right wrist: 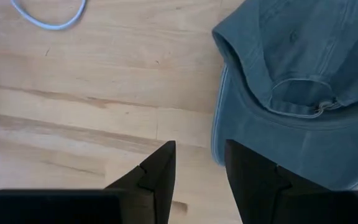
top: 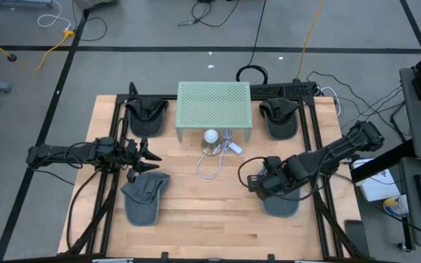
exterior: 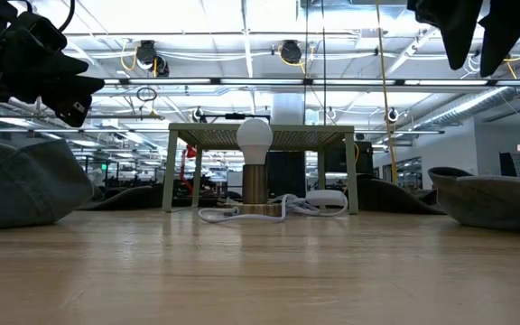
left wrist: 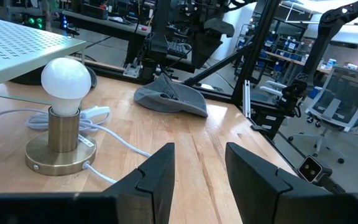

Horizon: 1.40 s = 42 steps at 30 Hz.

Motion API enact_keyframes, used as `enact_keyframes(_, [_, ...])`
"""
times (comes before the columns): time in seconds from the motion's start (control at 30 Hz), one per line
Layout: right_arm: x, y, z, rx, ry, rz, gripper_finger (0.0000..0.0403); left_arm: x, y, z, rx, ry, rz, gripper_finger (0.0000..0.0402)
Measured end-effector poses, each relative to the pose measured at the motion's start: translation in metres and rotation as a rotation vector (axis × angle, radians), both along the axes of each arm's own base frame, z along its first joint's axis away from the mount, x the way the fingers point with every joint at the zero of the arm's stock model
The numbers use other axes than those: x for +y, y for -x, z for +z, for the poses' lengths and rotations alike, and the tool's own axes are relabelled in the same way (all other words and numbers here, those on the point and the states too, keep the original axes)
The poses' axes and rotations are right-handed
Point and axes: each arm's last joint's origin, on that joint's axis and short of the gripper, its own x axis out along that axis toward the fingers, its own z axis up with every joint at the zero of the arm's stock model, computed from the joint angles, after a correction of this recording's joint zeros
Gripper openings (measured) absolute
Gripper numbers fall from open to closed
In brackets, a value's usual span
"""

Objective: Pick & Place hat
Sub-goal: Put the right gray cap on the shelf

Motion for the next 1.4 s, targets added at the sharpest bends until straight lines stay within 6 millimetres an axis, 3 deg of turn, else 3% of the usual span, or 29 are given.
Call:
enact_keyframes(0.37, [0.0, 0.003, -0.022, 0.027, -0.001, -0.059, 0.013, 0.0, 0.0, 0.0, 0.0, 0.0, 0.0, 0.0147])
enact_keyframes(0.7, [0.001, 0.006, -0.057, 0.064, -0.062, -0.007, 0.013, 0.0, 0.0, 0.0, 0.0, 0.001, 0.0, 0.0147])
enact_keyframes(1.23, [0.019, -0.012, -0.094, 0.109, -0.042, 0.023, 0.0131, 0.0, 0.0, 0.0, 0.0, 0.001, 0.0, 0.0147])
enact_keyframes(1.4, [0.02, -0.012, -0.103, 0.168, -0.047, 0.023, 0.0151, 0.0, 0.0, 0.0, 0.0, 0.001, 0.0, 0.0147])
